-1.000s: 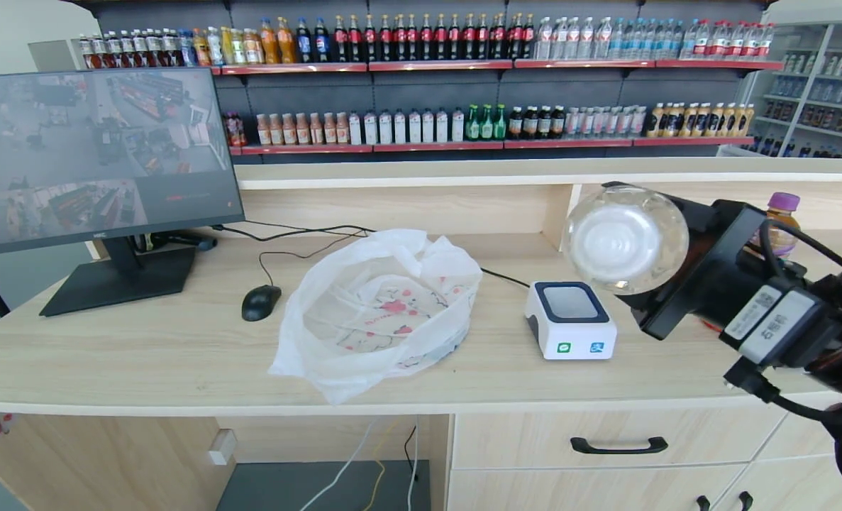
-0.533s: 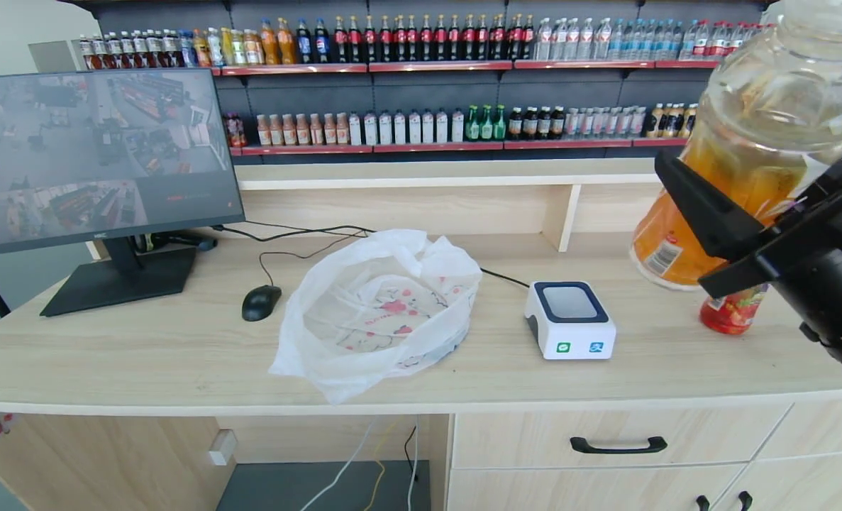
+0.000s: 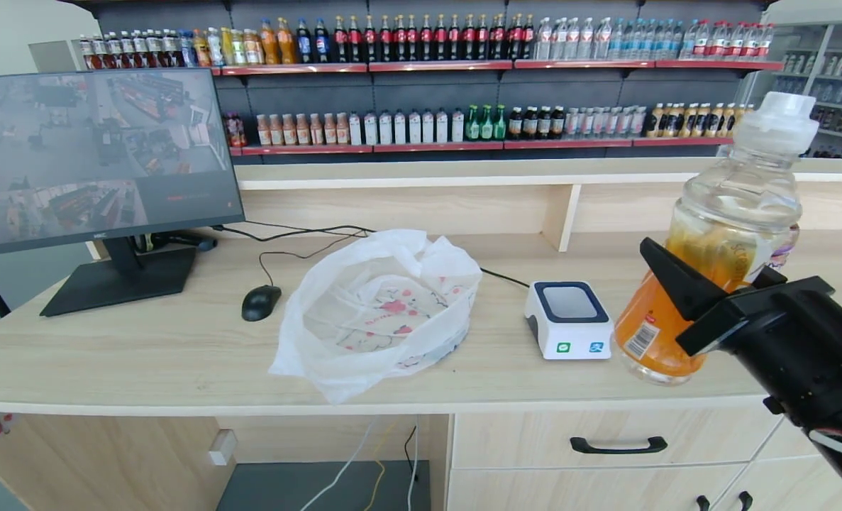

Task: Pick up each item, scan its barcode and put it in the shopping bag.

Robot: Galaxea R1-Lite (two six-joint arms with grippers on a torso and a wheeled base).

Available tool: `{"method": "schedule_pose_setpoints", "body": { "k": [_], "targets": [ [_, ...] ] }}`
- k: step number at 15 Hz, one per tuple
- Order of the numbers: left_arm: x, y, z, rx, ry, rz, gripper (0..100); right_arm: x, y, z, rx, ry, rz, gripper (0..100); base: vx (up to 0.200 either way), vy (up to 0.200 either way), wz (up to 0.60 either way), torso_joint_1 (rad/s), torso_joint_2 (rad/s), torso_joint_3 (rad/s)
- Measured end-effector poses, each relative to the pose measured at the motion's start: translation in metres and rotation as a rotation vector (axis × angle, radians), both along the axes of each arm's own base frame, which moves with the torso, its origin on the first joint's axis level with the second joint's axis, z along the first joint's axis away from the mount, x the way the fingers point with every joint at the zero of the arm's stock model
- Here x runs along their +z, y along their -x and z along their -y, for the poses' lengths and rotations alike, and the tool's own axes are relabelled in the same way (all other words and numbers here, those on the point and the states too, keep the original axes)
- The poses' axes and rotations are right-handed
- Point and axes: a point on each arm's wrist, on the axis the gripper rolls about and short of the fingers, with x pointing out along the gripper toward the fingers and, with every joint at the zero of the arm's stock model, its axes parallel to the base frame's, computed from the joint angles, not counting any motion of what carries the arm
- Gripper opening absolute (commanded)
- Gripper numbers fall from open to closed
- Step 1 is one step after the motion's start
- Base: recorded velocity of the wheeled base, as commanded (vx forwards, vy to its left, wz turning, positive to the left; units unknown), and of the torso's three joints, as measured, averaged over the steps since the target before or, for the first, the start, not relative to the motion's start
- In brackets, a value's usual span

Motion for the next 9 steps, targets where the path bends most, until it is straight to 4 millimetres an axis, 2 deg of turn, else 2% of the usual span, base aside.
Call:
{"method": "schedule_pose_setpoints", "body": {
  "k": [3,9],
  "targets": [
    [0.0001,0.0,0.0,0.0,0.0,0.0,100,-0.0061,0.0008,0.0024,-0.005,0.006,-0.026,0,0.0,0.0,0.0,0.0,0.0,0.0],
    [0.0002,0.0001,0.0,0.0,0.001,0.001,100,-0.0071,-0.0065,0.0093,-0.055,0.015,-0.028,0,0.0,0.2,0.0,0.003,0.0,0.002]
  ]
}}
